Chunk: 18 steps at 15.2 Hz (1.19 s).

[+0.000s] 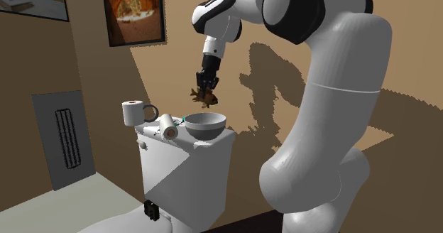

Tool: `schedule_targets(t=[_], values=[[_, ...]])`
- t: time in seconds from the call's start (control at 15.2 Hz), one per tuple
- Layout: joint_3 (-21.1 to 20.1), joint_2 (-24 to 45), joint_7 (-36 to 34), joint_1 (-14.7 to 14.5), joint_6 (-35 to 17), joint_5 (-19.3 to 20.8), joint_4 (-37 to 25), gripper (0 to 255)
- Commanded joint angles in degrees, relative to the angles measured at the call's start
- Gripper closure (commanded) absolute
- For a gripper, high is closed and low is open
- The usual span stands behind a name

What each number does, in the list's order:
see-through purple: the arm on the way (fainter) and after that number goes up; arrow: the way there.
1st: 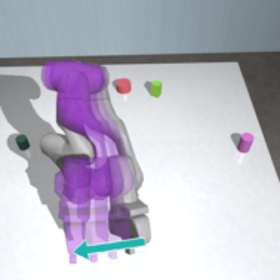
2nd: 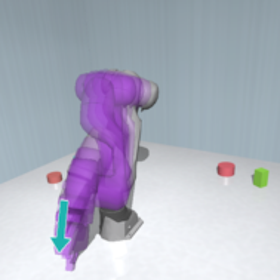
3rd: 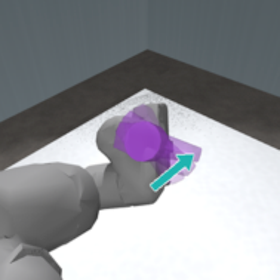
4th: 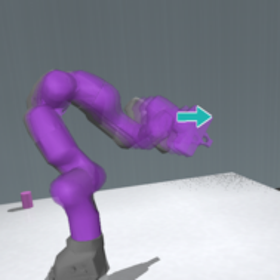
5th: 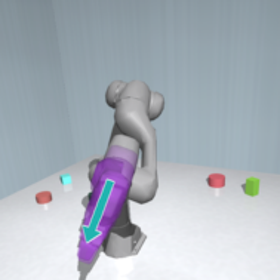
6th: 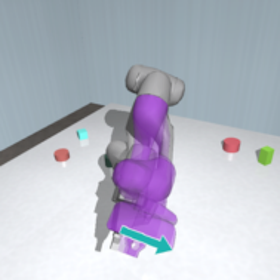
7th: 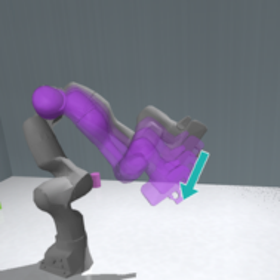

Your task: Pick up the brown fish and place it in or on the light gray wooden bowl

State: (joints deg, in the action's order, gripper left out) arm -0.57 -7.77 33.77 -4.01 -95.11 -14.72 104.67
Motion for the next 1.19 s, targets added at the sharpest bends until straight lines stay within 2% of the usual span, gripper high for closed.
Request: schedule_targets(t=[0.0,0.53,1.06,1.12], values=[[0.0,-0.1,0.3,0.0,-1.4,0.0,1.5,255],[-0.2,-0.2,1.6,-0.1,-7.1,-0.3,7.4,255],[-0.2,-0.2,1.6,-0.1,-7.1,-0.3,7.4,255],[-0.2,-0.2,1.6,-0.1,-7.1,-0.3,7.4,0]])
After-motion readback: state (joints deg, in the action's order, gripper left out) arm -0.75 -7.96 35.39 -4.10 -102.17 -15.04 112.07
